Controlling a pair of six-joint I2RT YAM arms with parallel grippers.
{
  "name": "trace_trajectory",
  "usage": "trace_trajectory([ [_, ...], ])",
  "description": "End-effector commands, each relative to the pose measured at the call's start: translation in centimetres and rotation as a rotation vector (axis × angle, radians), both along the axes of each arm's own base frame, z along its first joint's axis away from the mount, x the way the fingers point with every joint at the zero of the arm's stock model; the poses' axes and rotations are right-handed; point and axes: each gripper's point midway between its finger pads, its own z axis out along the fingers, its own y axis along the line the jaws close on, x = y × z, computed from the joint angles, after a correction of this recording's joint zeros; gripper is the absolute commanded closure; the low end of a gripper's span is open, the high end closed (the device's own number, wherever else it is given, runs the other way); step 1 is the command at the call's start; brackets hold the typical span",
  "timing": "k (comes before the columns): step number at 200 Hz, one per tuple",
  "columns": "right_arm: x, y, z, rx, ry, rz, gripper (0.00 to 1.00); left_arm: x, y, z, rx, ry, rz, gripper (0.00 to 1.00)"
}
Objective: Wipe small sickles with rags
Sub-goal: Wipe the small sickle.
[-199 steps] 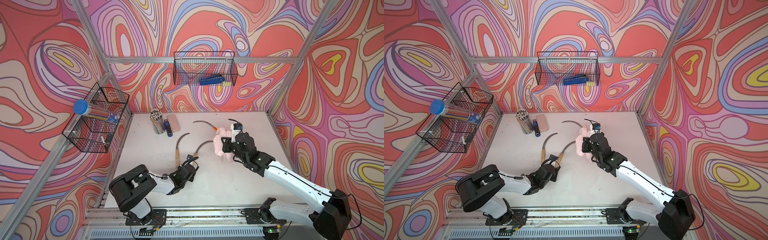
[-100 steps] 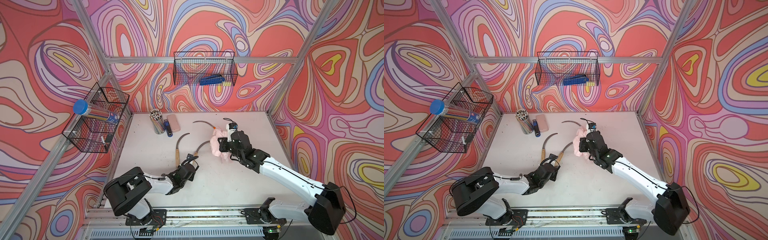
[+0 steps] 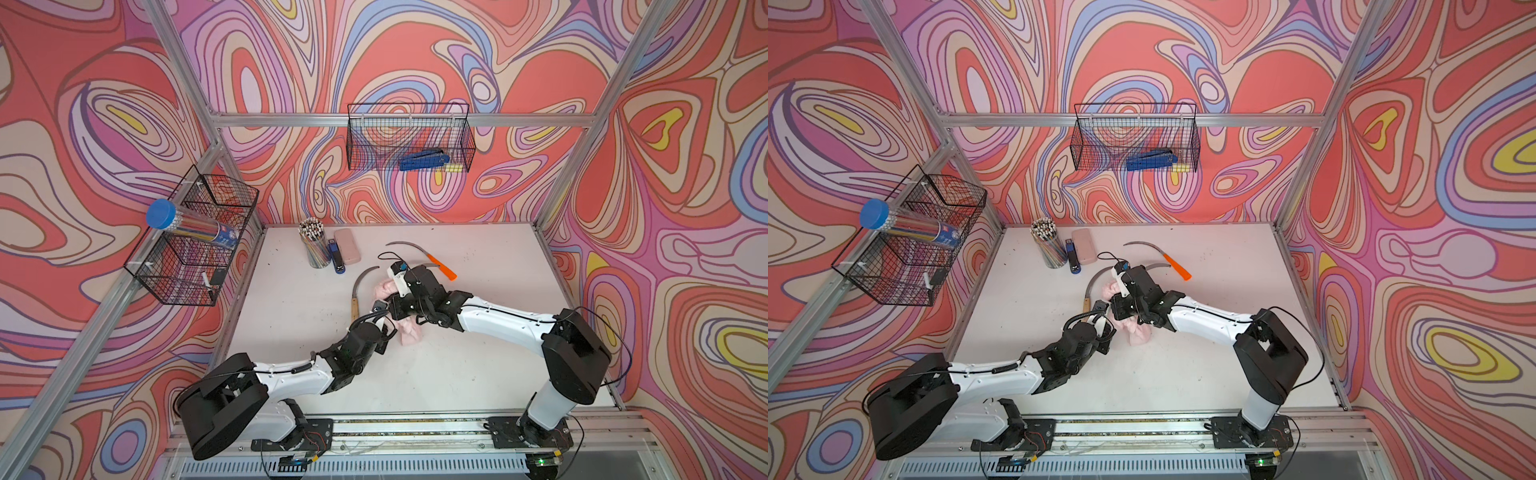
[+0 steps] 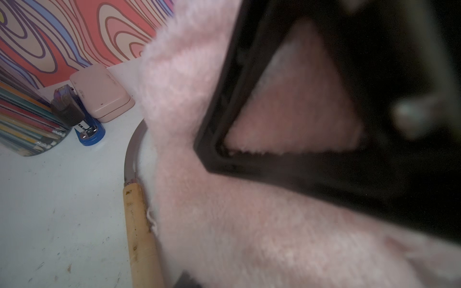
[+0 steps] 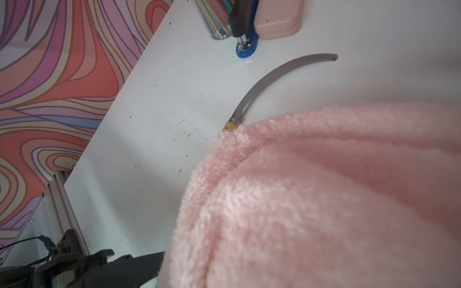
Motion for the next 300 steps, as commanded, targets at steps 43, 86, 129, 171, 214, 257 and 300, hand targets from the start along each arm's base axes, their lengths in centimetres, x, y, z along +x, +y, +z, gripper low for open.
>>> trace_trajectory([
  [43, -4.2, 3.8, 1.2, 0.090, 0.021, 0.185, 1.00, 0.7, -0.5, 4.3, -0.063, -0.186, -0.028, 1.00],
  [86, -2.7, 2.5, -1.9, -0.004, 0.038, 0.076, 1.00, -0.1, 0.1, 5.8, -0.086, -0.204, -0.044, 1.00],
  [129, 3.1, -2.7, -0.9, -0.126, -0.032, -0.177, 1.00, 0.0, 1.0, 5.5, -0.079, -0.196, 0.005, 1.00],
  [171, 6.4, -5.4, 0.1, -0.139, -0.093, -0.289, 1.00, -0.8, 1.7, 6.5, -0.107, -0.209, -0.002, 1.00],
  [214, 2.8, -0.9, 0.1, -0.118, -0.157, -0.149, 1.00, -0.5, 1.1, 6.5, -0.092, -0.202, -0.020, 1.00],
  [257, -1.5, 2.7, 1.0, -0.029, -0.147, -0.008, 1.00, -0.1, 1.4, 6.1, -0.070, -0.200, 0.010, 1.00],
  [300, -5.6, 5.4, 2.6, 0.110, -0.125, 0.146, 1.00, 0.1, 1.5, 5.9, -0.063, -0.200, 0.021, 1.00],
])
